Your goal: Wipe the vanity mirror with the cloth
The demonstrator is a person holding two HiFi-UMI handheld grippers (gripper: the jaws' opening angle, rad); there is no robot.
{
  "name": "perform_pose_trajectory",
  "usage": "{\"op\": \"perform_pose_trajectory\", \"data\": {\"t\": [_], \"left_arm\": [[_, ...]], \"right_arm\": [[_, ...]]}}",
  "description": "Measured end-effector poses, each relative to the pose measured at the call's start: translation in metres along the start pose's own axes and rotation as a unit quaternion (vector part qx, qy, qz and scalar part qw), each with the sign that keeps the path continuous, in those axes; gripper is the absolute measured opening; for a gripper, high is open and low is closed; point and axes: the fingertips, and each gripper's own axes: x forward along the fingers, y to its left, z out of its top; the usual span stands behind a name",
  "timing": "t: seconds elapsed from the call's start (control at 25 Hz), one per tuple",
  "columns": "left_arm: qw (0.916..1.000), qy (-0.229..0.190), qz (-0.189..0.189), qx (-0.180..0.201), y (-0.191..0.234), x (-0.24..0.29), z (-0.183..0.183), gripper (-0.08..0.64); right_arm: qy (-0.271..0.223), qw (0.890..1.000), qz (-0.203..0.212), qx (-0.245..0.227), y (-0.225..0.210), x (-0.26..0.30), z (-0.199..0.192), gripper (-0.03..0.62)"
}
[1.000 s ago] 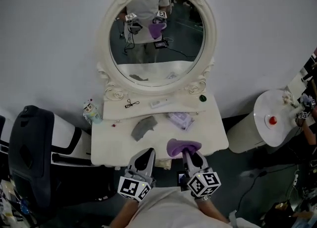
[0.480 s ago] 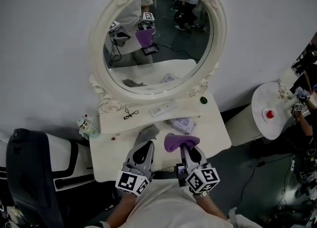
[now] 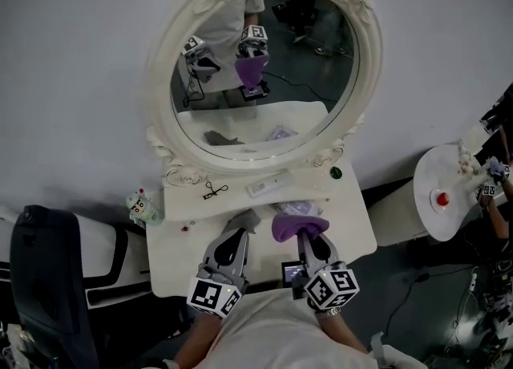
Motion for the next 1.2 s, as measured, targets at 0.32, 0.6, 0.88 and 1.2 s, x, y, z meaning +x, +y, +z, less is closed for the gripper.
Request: {"op": "perform_pose_trajectory", "data": {"t": [0.32,0.6,0.88,1.2], "left_arm": [[0.9970,-0.011,0.069,0.034,0.016,0.003,0.022,0.000],[0.9912,-0.041,0.123,0.022,0.032,0.010,0.055,0.000],[0.9872,-0.047,0.151,0.017,0.048,0.025,0.101,0.000],[0.9888,-0.042,0.132,0.056,0.039,0.048,0.160,0.000]], "right_arm": [[0.011,0.997,0.071,-0.030,-0.002,0.053,0.037,0.071],[0.001,0.992,0.114,-0.053,0.020,0.090,0.090,0.071],[-0.051,0.984,0.150,-0.084,0.058,0.119,0.183,0.071],[-0.117,0.970,0.145,-0.157,0.112,0.158,0.285,0.071]]}}
